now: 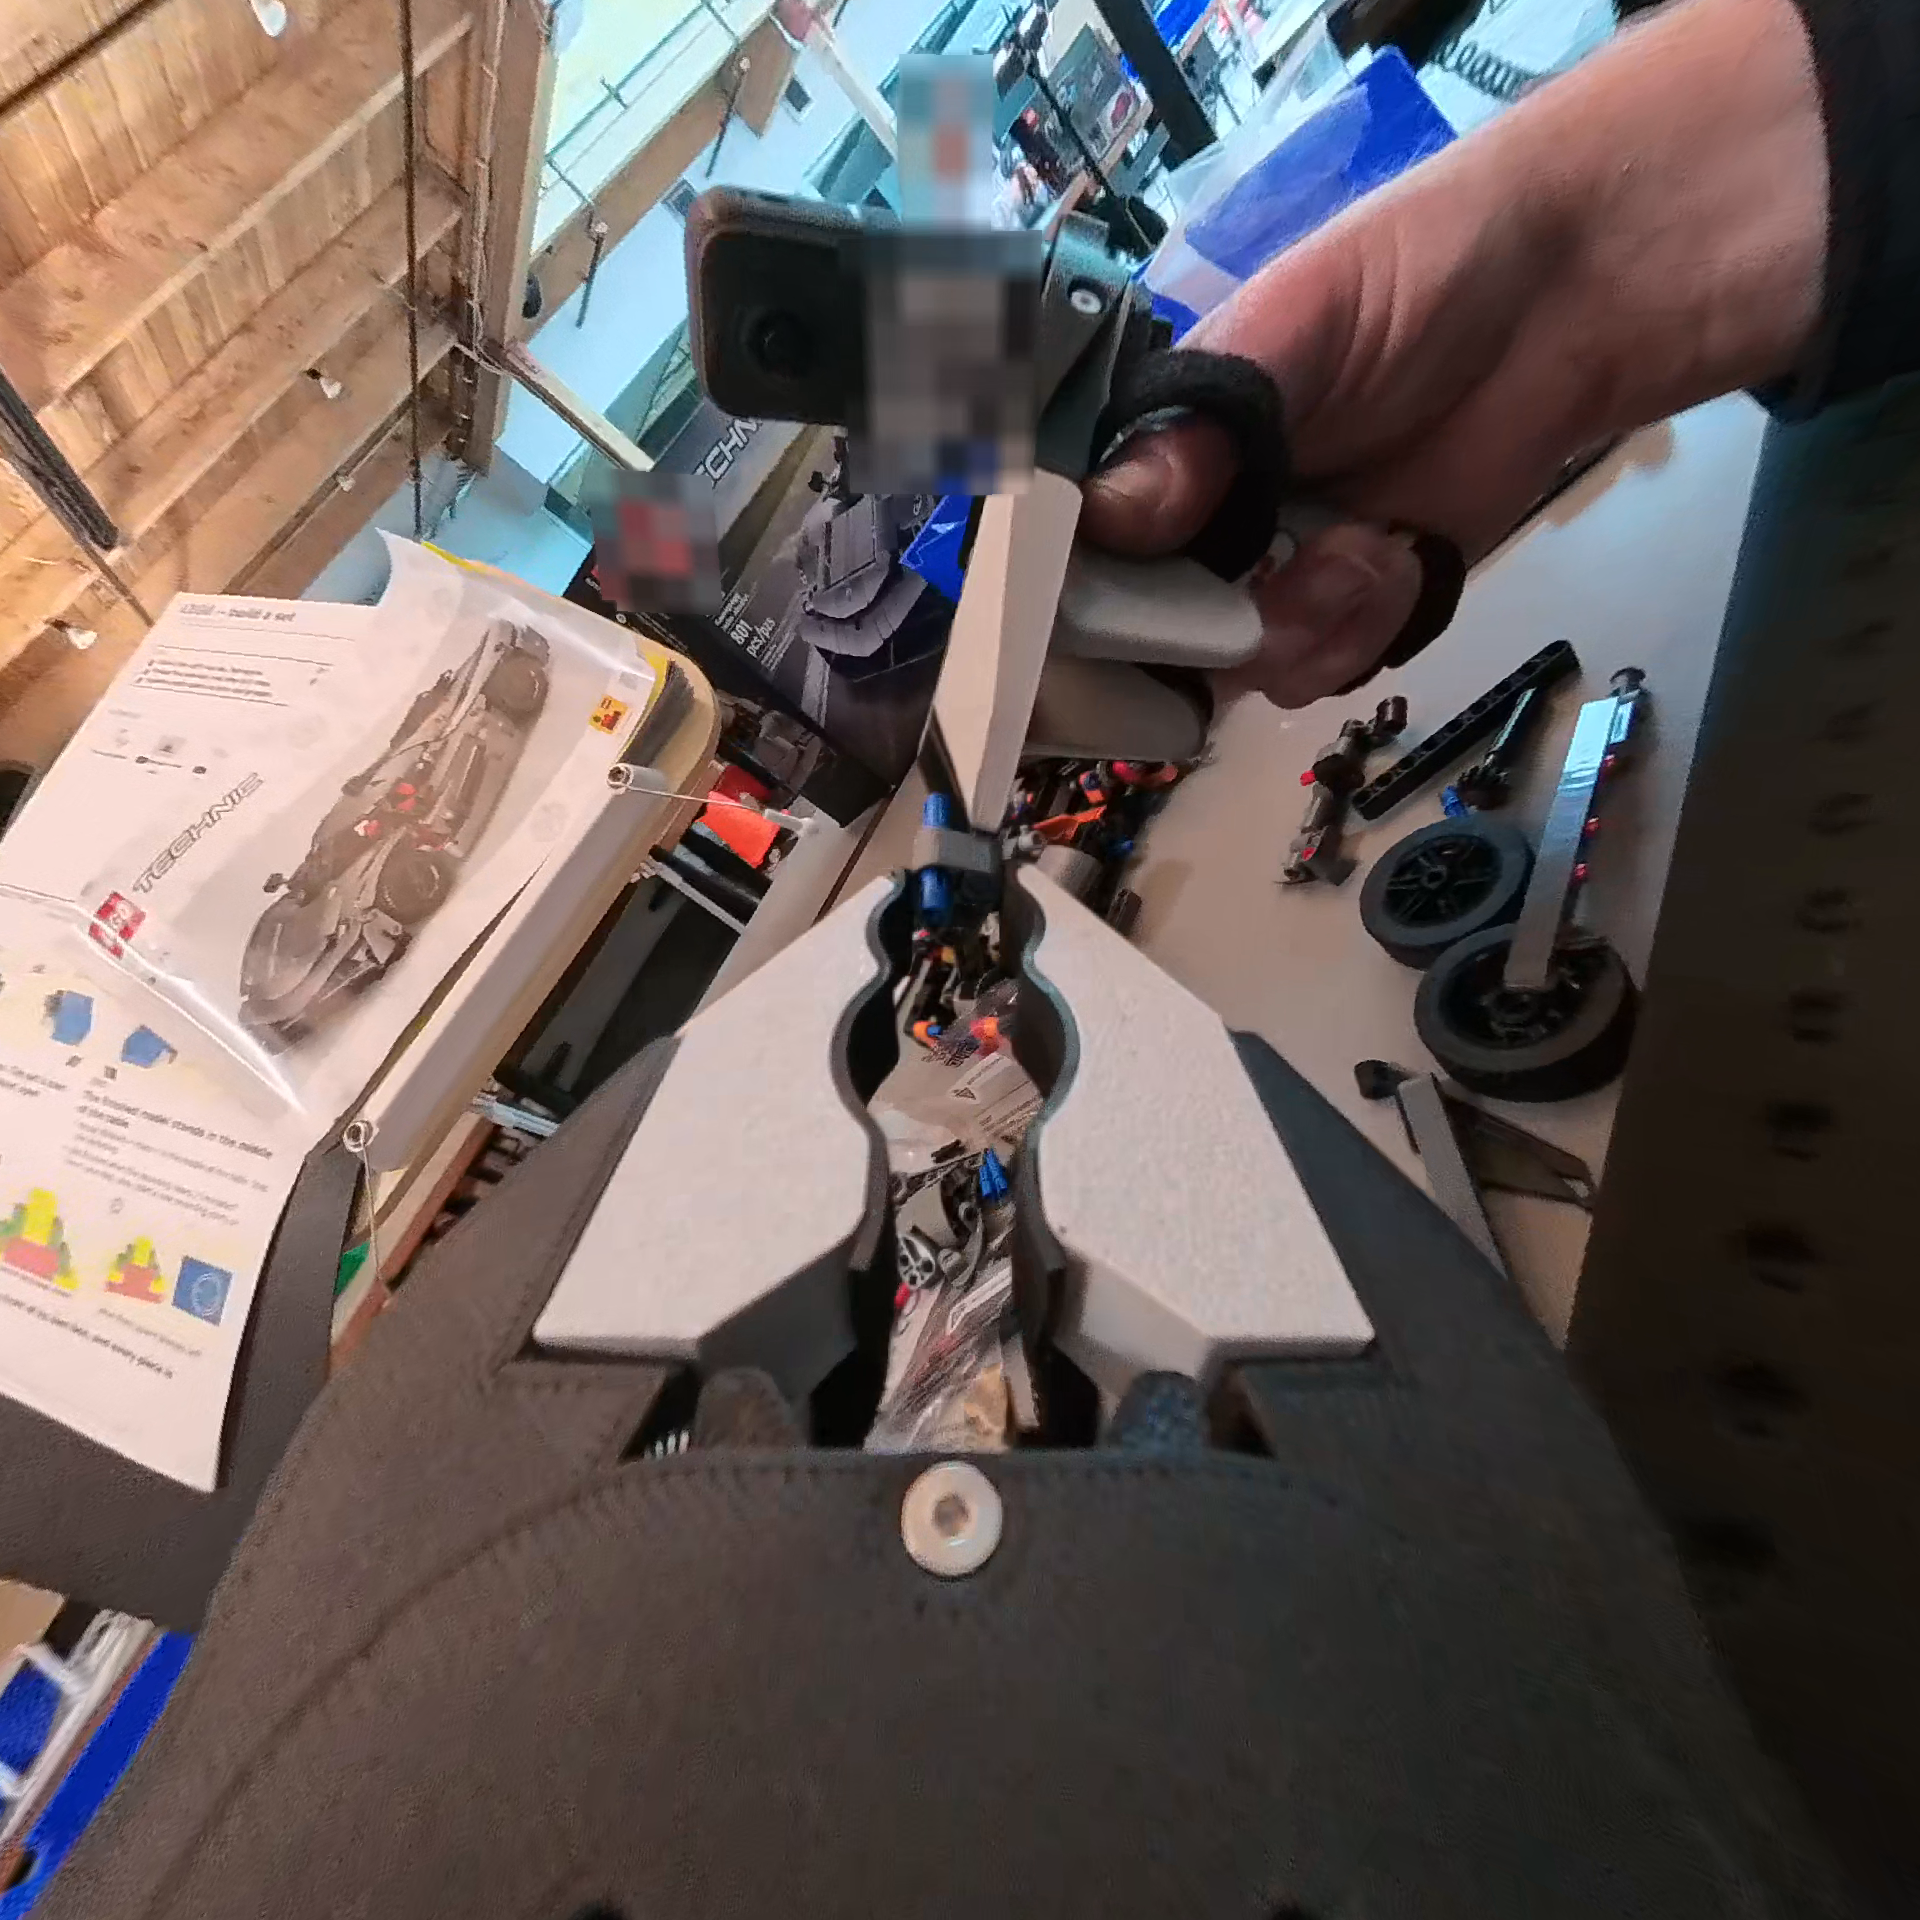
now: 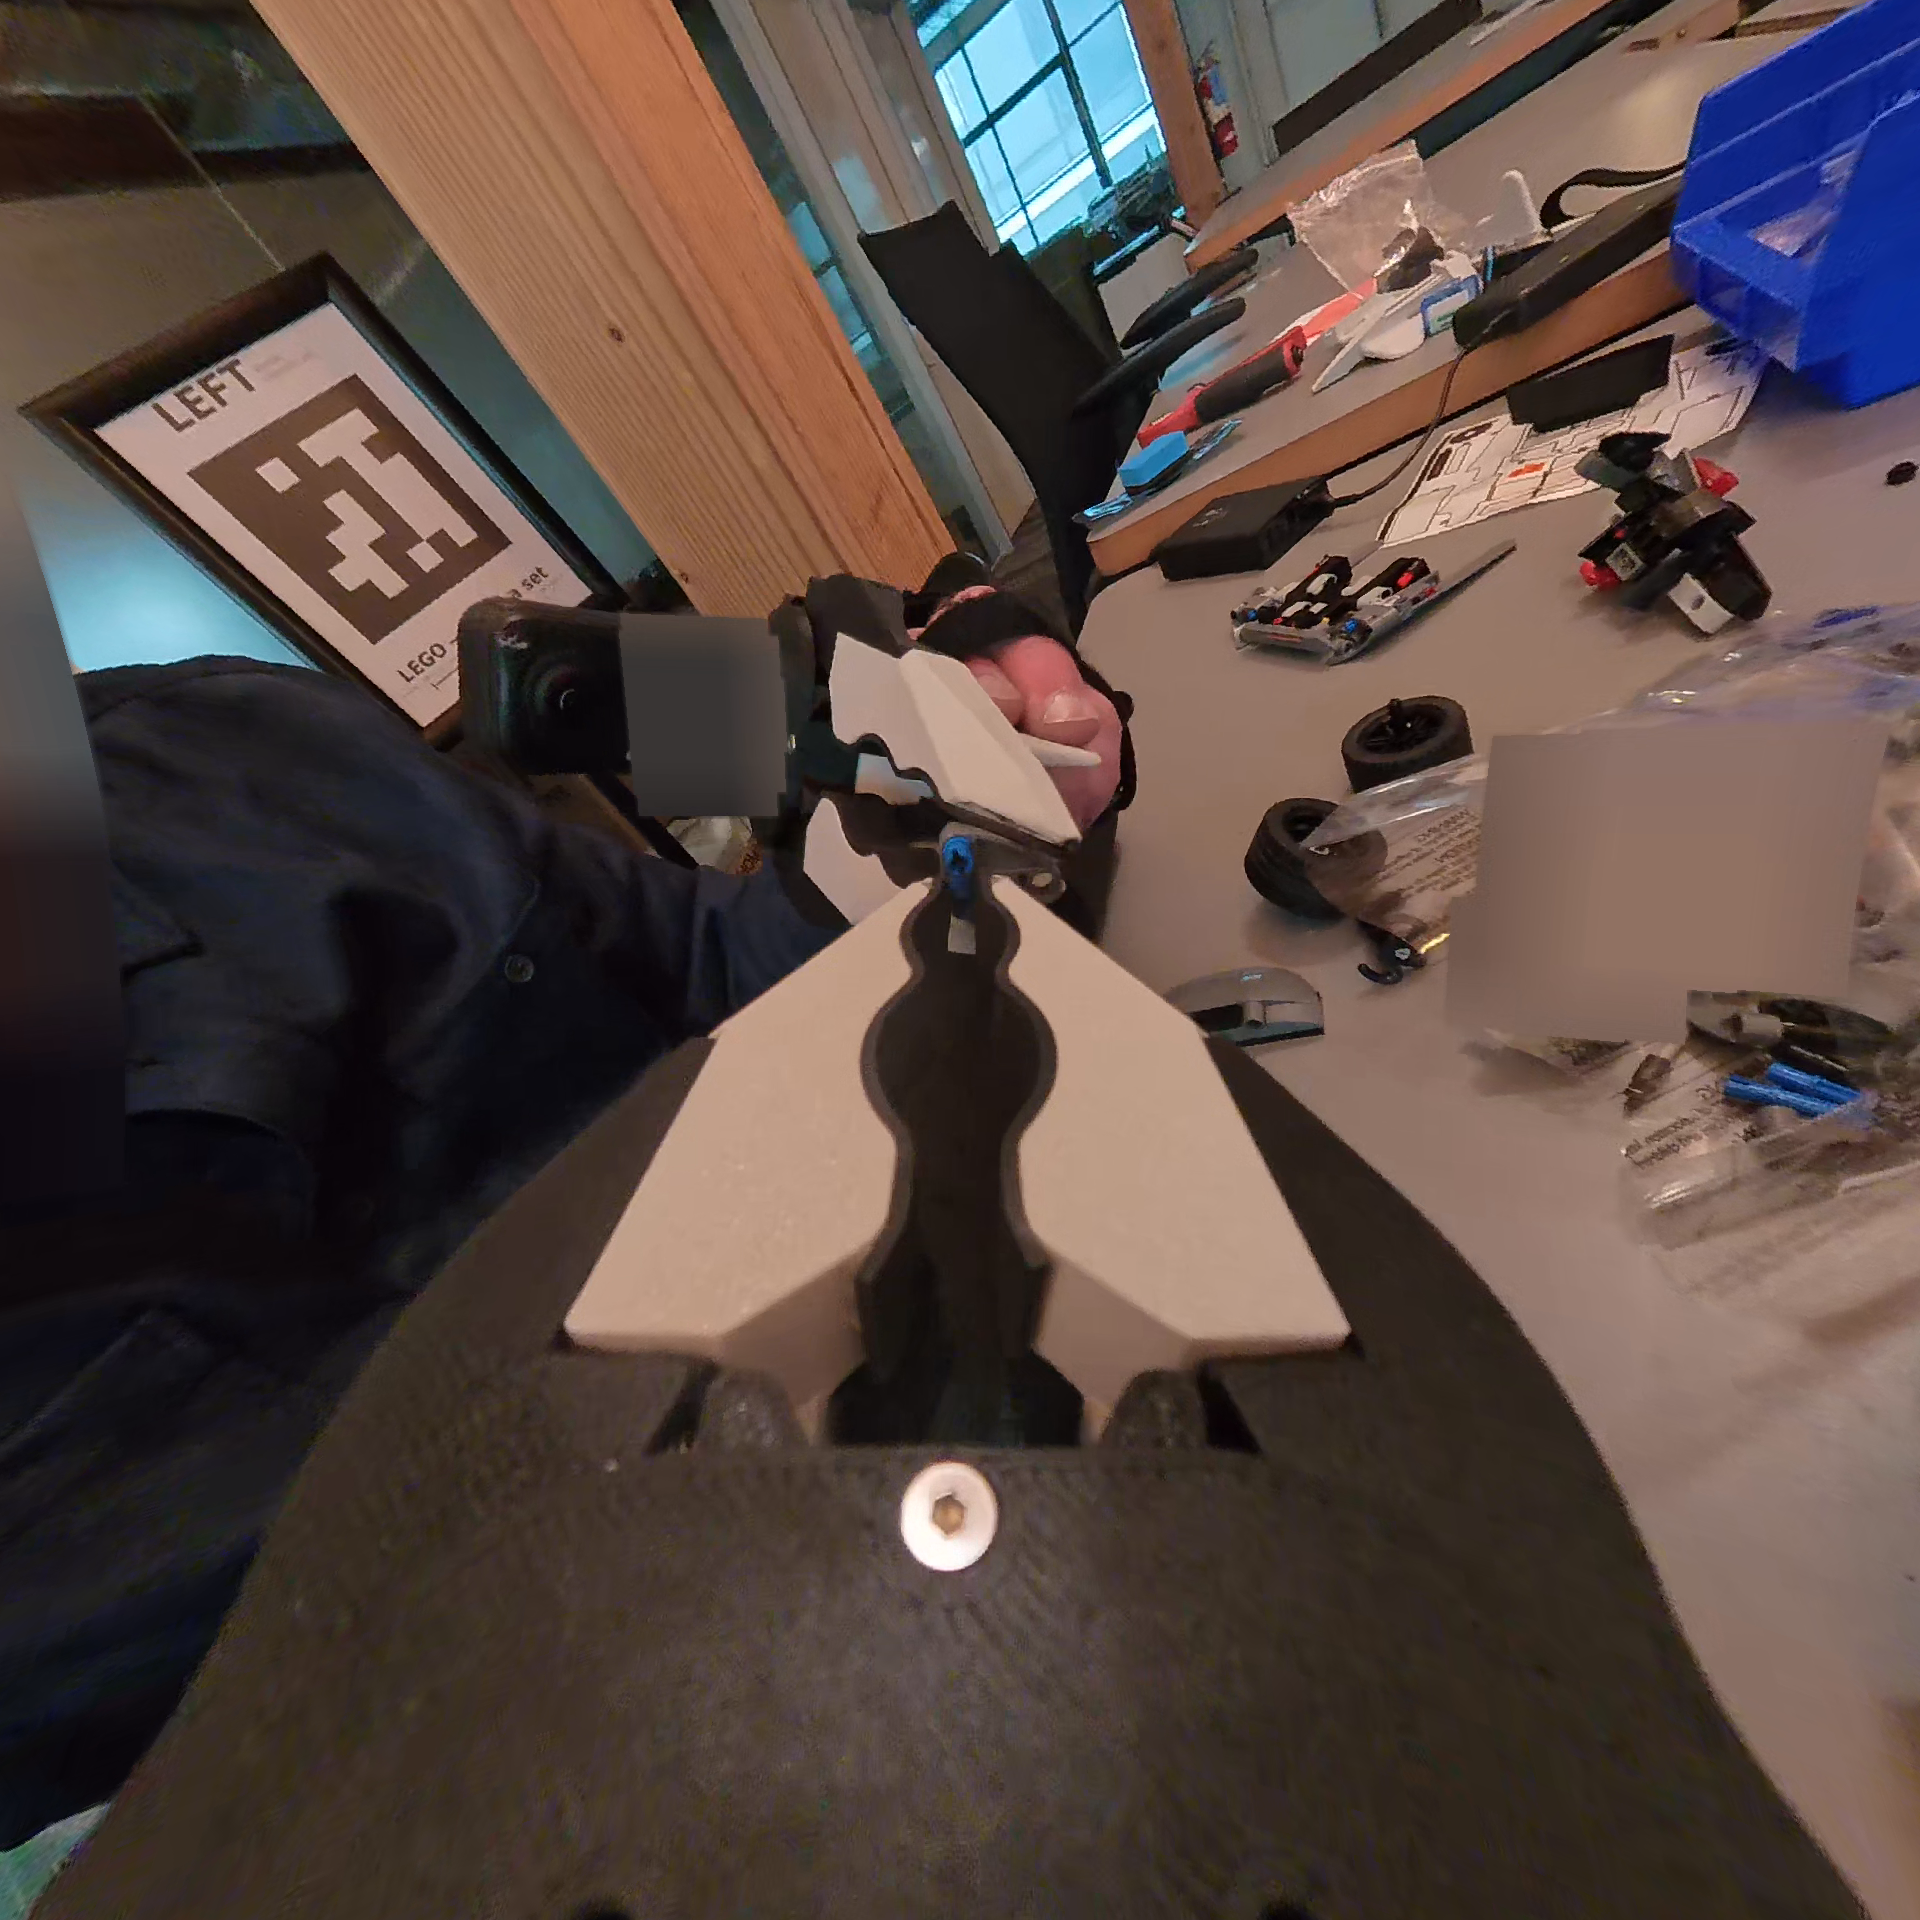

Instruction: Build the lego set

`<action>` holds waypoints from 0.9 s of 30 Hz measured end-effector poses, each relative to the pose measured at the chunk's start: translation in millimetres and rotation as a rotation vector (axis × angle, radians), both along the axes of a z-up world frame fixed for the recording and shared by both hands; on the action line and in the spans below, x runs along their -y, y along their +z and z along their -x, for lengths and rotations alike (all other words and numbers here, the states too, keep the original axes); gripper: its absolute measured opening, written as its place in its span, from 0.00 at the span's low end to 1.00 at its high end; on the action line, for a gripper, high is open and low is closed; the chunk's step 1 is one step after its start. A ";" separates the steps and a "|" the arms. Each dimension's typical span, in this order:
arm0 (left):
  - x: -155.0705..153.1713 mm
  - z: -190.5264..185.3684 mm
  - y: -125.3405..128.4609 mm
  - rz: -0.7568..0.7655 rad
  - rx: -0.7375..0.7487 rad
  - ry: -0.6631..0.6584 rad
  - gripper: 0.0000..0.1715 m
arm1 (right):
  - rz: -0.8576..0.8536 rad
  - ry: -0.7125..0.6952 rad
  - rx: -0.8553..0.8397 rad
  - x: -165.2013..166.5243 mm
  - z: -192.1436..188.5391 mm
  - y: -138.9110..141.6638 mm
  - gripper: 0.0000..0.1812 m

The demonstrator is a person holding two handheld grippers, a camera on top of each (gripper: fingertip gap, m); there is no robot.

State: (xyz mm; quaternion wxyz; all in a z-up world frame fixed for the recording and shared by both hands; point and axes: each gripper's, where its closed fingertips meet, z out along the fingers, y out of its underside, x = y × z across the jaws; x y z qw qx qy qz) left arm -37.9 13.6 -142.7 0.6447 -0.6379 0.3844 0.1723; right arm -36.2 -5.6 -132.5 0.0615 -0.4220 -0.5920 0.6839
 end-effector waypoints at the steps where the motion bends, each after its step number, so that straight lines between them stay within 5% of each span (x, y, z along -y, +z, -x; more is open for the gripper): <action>1: 0.1 0.1 1.1 -0.011 -0.014 0.007 0.08 | 0.016 0.001 0.000 0.1 0.3 1.2 0.01; 14: -0.8 -2.2 2.4 -0.019 -0.080 0.058 0.09 | -0.180 -0.061 -0.017 9.2 3.6 -3.3 0.00; 17: 1.1 29.8 0.9 -0.003 -0.077 0.159 0.09 | -0.106 -0.181 -0.106 -31.0 -10.1 23.1 0.00; 18: 6.4 28.0 7.7 0.006 0.044 0.091 0.08 | -0.135 -0.197 -0.109 -37.4 -14.0 22.7 0.00; 23: -4.5 35.2 4.5 0.003 -0.010 0.168 0.08 | -0.298 -0.191 0.035 -31.5 3.3 -20.9 0.01; 27: 0.6 61.5 21.3 -0.035 0.188 0.201 0.08 | -0.510 -0.241 0.115 -30.7 35.8 -52.9 0.01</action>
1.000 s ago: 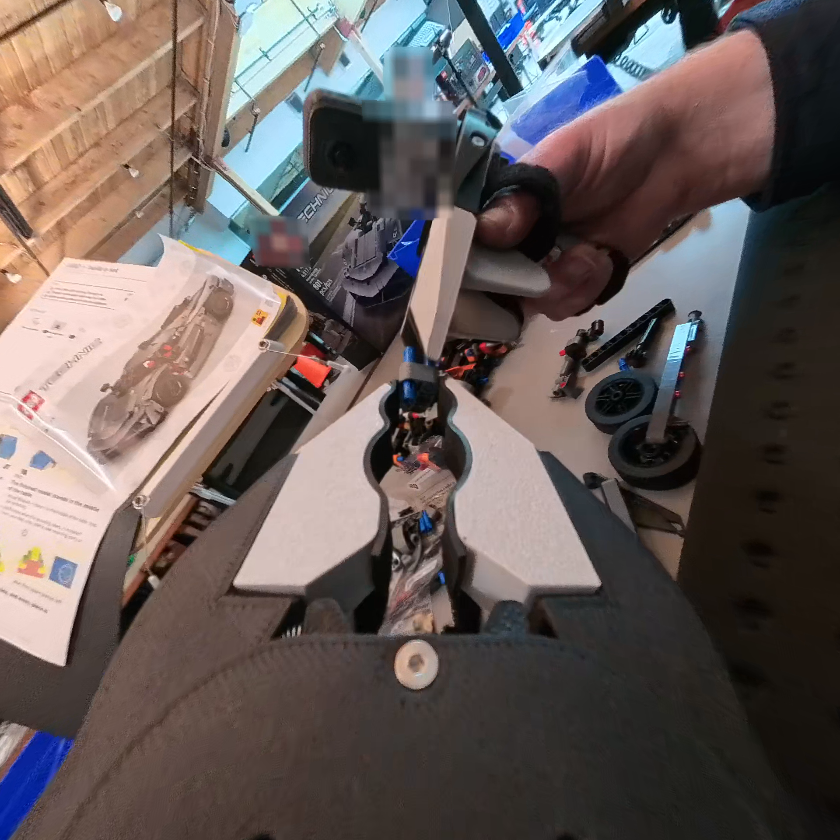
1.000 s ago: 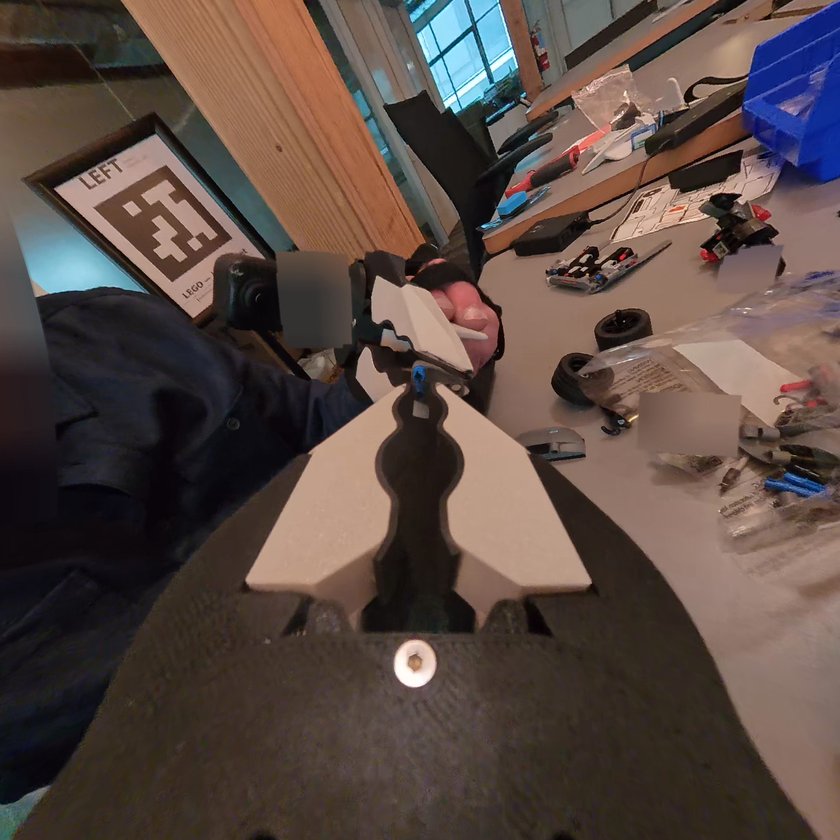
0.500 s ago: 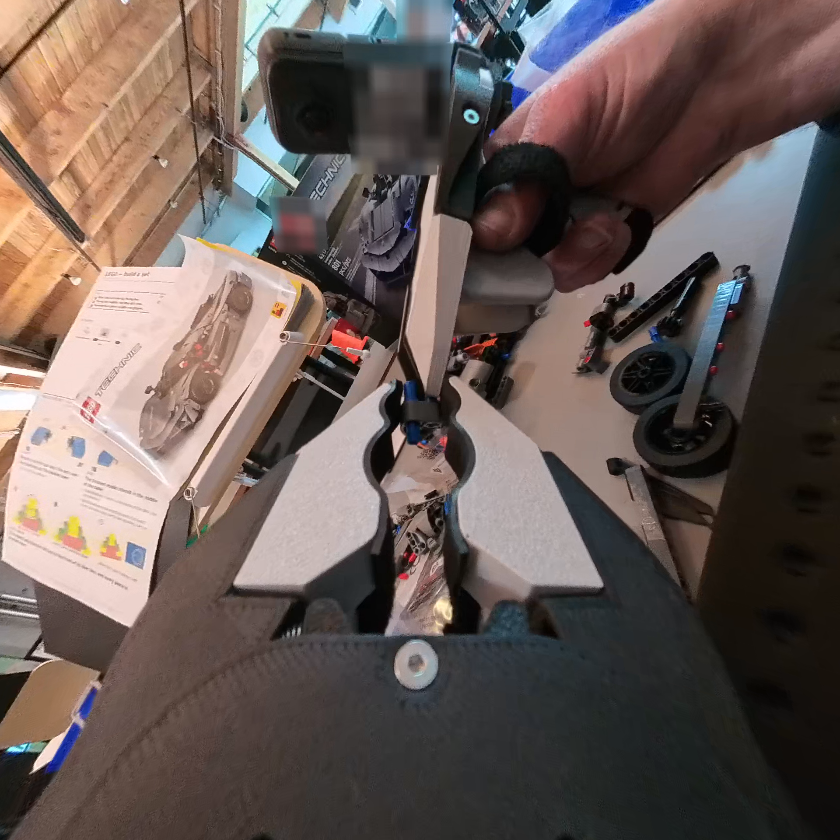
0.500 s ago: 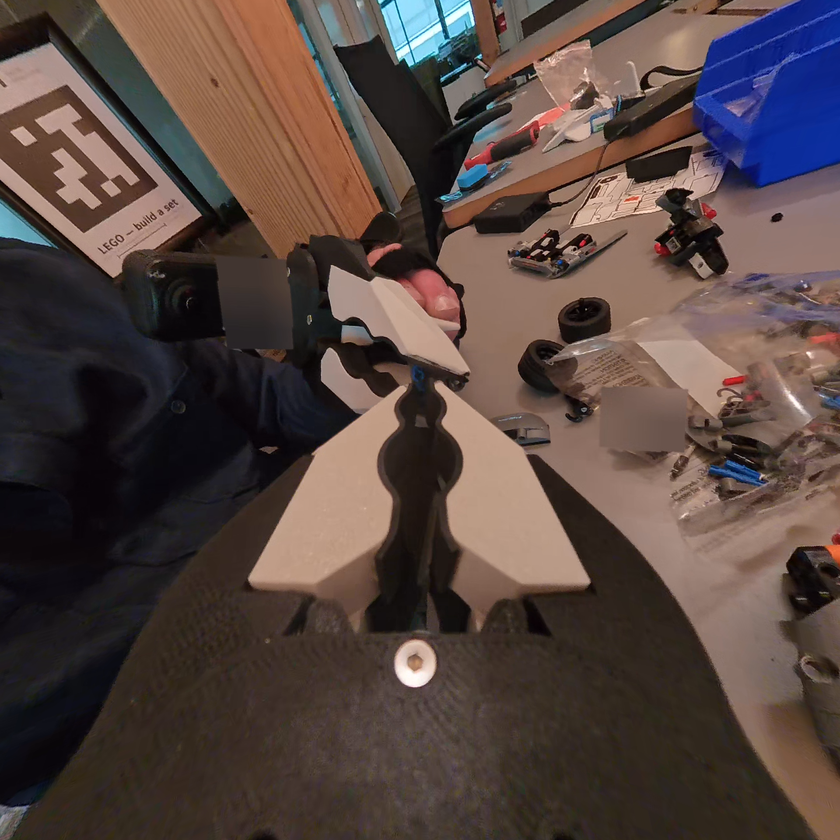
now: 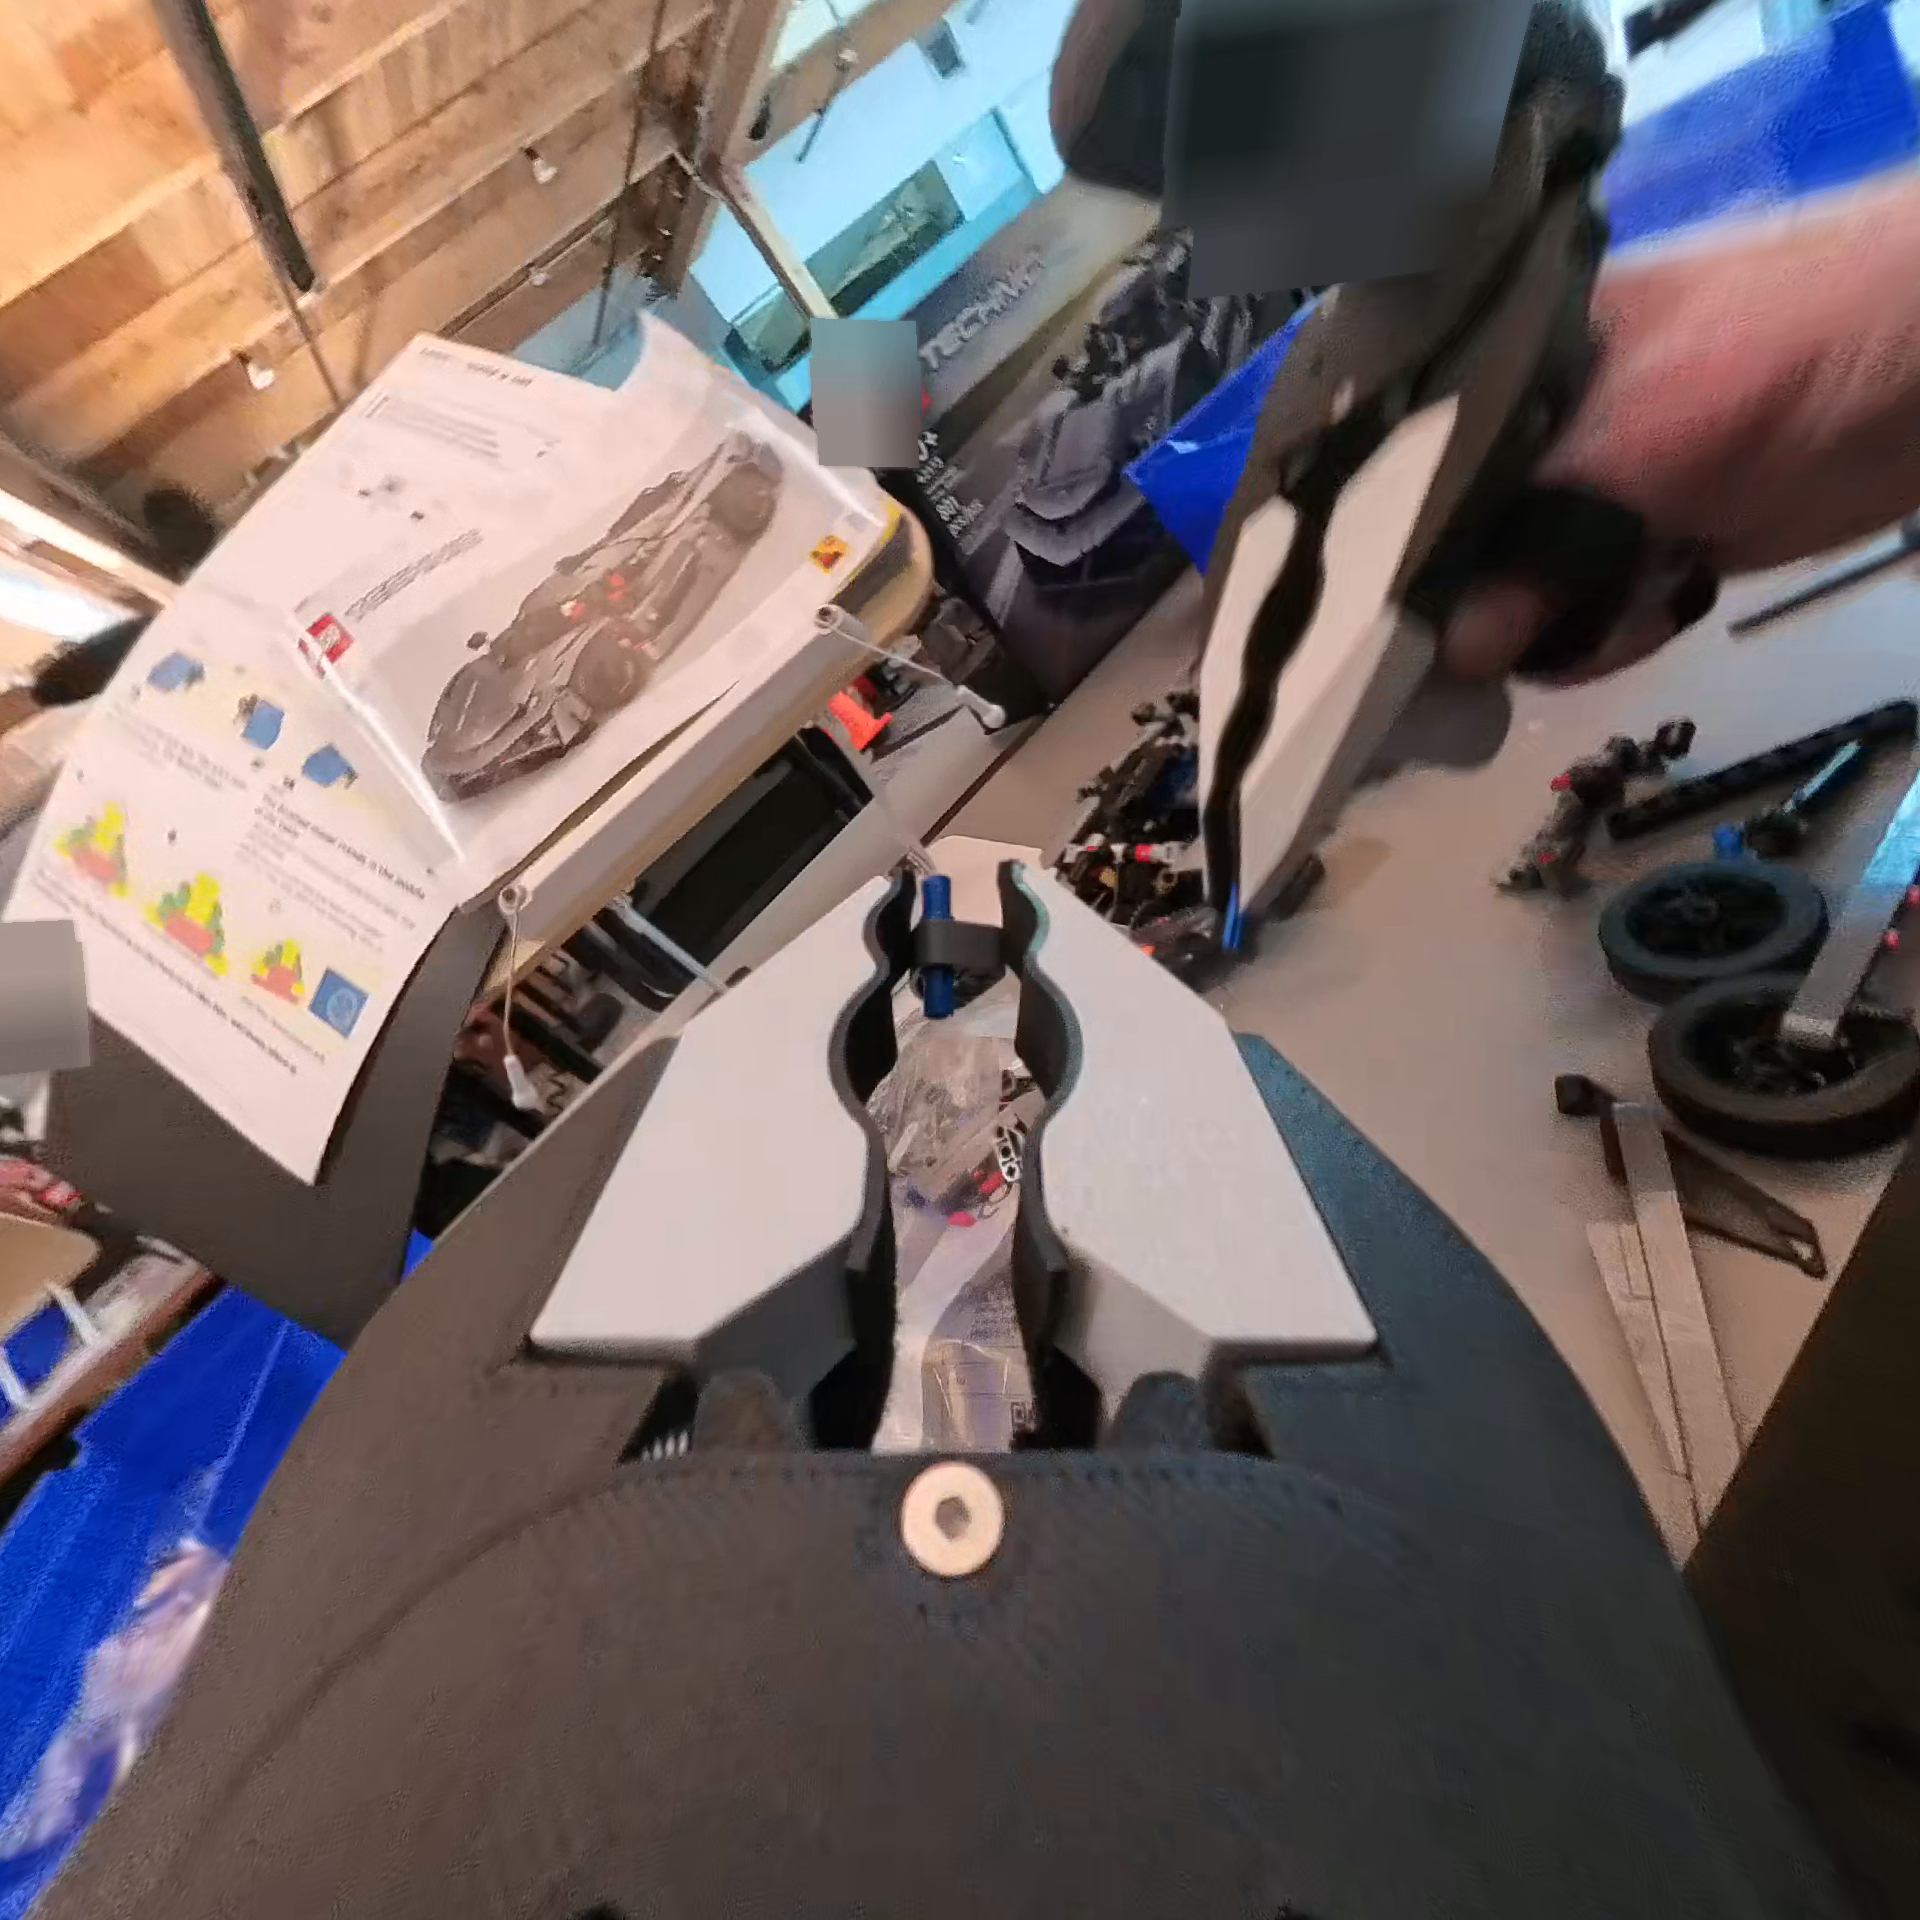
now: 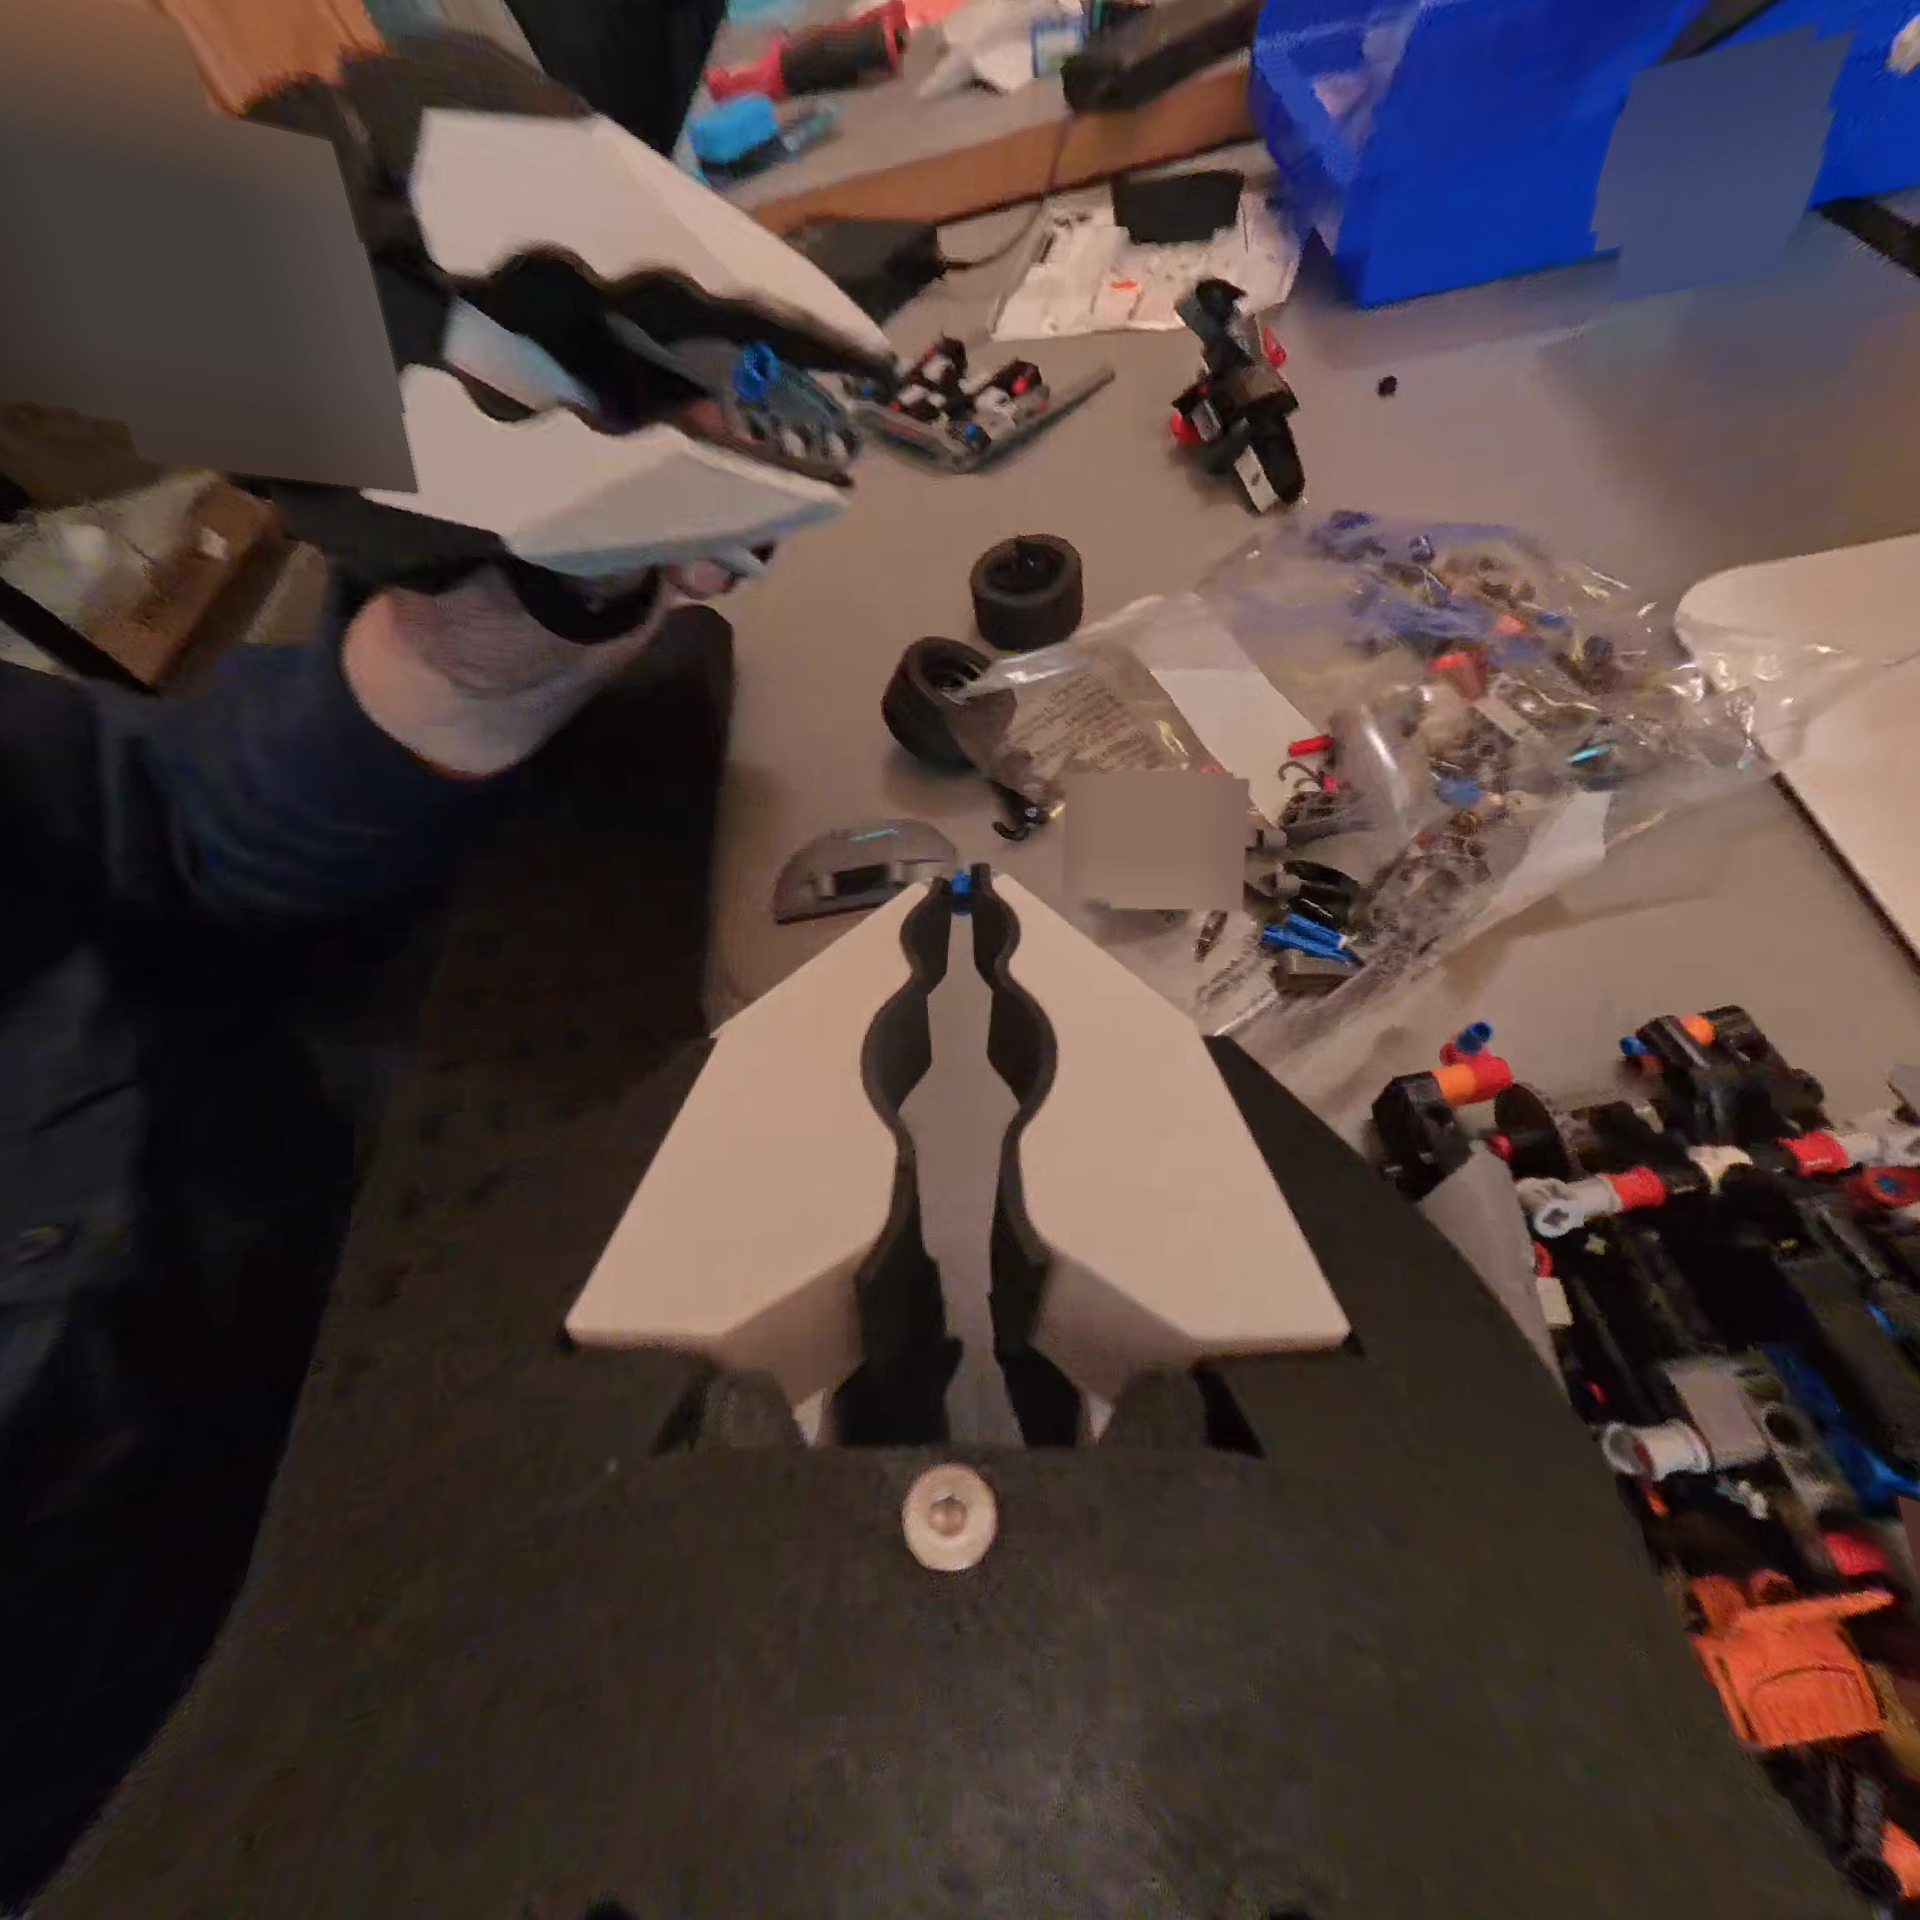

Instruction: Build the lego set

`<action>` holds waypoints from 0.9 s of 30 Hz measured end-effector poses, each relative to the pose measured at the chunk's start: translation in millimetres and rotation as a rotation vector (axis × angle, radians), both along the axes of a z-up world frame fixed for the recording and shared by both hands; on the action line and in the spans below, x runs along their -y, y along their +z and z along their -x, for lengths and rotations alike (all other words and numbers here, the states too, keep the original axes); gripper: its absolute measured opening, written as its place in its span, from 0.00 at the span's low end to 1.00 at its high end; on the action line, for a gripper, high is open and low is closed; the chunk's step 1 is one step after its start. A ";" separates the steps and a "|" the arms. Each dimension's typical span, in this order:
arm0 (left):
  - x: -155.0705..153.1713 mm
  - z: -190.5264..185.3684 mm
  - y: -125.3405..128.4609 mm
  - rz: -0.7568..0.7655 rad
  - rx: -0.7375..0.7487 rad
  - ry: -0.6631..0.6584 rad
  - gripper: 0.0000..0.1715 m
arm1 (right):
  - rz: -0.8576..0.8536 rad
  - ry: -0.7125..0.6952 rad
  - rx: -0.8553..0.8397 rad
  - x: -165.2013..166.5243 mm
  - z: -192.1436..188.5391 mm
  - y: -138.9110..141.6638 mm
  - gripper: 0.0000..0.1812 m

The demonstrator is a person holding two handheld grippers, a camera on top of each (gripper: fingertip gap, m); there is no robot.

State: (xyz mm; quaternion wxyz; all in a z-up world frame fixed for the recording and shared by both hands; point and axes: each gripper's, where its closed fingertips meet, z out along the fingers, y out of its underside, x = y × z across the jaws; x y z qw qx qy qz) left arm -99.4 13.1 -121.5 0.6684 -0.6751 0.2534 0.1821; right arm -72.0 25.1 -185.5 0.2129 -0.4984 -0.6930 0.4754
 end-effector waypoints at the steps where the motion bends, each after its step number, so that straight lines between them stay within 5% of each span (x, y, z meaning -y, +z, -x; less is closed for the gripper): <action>1: 0.7 2.9 2.1 -0.008 0.033 -0.001 0.08 | -0.025 -0.015 0.024 -2.0 11.1 -7.8 0.01; 3: 0.6 5.9 1.6 -0.001 0.083 -0.009 0.08 | -0.057 -0.091 0.040 -14.5 35.6 -18.6 0.01; 6: -0.2 11.6 -2.1 0.018 0.095 0.008 0.08 | -0.092 -0.159 0.088 -27.2 53.2 -27.0 0.14; 9: -0.8 11.9 -7.0 0.041 0.102 -0.002 0.09 | -0.110 -0.167 0.099 -35.2 49.7 -27.1 0.10; 14: -3.5 7.0 -15.0 0.077 0.065 -0.009 0.08 | 0.039 -0.090 -0.080 -30.5 29.3 17.9 0.05; 18: -5.5 -2.1 -19.3 0.091 0.015 -0.028 0.08 | 0.245 0.099 -0.216 7.0 14.5 59.0 0.09; 22: -8.1 -11.8 -22.6 0.091 -0.070 -0.022 0.08 | 0.394 0.230 -0.172 32.1 10.9 61.8 0.14; 27: -8.4 -16.4 -22.2 0.079 -0.129 -0.013 0.08 | 0.409 0.177 -0.124 27.2 16.9 51.4 0.08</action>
